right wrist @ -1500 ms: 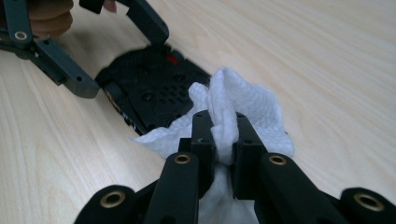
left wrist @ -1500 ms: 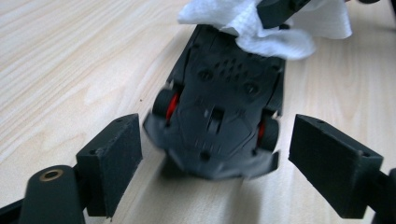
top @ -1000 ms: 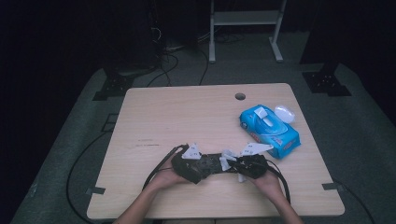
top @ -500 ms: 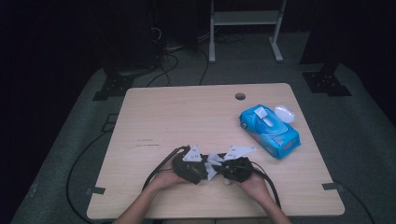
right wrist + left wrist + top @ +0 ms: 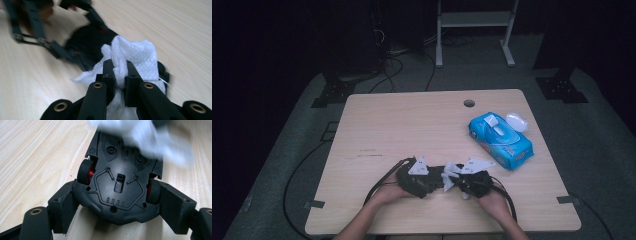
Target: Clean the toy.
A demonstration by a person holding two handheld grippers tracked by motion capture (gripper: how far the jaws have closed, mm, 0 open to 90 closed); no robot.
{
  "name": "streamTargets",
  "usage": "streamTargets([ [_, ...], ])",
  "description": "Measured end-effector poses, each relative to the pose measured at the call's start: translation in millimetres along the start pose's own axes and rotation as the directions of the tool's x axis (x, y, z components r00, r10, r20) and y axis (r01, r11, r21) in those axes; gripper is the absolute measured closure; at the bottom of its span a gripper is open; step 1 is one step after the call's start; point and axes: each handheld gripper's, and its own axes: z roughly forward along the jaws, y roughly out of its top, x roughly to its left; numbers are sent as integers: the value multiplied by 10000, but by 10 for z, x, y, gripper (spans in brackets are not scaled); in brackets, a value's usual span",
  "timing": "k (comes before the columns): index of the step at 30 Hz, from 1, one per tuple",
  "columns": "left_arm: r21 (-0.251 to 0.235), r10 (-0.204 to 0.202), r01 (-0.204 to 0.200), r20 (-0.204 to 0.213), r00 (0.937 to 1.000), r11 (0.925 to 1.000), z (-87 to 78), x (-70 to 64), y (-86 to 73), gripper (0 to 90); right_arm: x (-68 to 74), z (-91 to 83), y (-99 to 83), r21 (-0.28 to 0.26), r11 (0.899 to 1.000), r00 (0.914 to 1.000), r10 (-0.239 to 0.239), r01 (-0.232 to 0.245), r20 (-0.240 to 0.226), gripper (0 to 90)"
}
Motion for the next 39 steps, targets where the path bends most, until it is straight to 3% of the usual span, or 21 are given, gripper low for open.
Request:
streamTargets([
  [3,50,47,-46,-67,10000,10000,-1,-6,2,225,146,126,64,210,9976,9976,-662,666,-207,813],
  [5,36,23,-23,-47,10000,10000,-3,-4,0,225,138,124,78,276,9969,9971,-737,743,-198,813],
  [7,-22,-77,77,33,10000,10000,-9,6,-5,226,-2,29,30,199,9988,9988,-451,447,205,815],
  [8,-22,-77,77,33,10000,10000,-9,6,-5,227,-2,29,30,199,9988,9988,-451,447,205,815],
  [9,-56,-124,125,95,9999,9999,-8,7,-3,229,-90,-51,-21,58,9999,9986,-133,130,513,816],
  [11,-43,-33,33,83,10000,10000,-6,-9,5,243,-102,-76,-38,54,10000,9972,44,-49,749,815],
  [18,41,61,-61,4,10000,10000,-8,-19,7,244,71,71,24,96,9989,9988,-466,465,159,815],
  [21,7,75,-75,40,10000,10000,-12,-9,0,244,-11,16,16,15,9996,9989,-293,293,356,815],
  [25,0,46,-46,60,10000,10000,-12,-7,2,244,-150,-97,-54,-102,9992,9964,392,-386,750,815],
  [30,9,69,-69,45,10000,10000,-8,-13,9,244,-61,-22,-19,-153,9998,9988,88,-81,475,815],
  [31,57,83,-83,7,10000,9999,-9,-19,9,244,32,62,18,-56,9997,9996,-217,218,193,814],
  [33,54,107,-107,7,9999,9999,-19,-12,2,244,71,93,33,-5,9994,9993,-338,338,166,815],
  [36,32,105,-105,-11,9999,9999,-26,-12,0,244,3,45,22,-54,9996,9990,-265,267,365,815],
  [39,-4,96,-96,33,9999,10000,-23,-5,-2,244,-97,-40,-23,-133,9999,9973,99,-90,721,815],
])
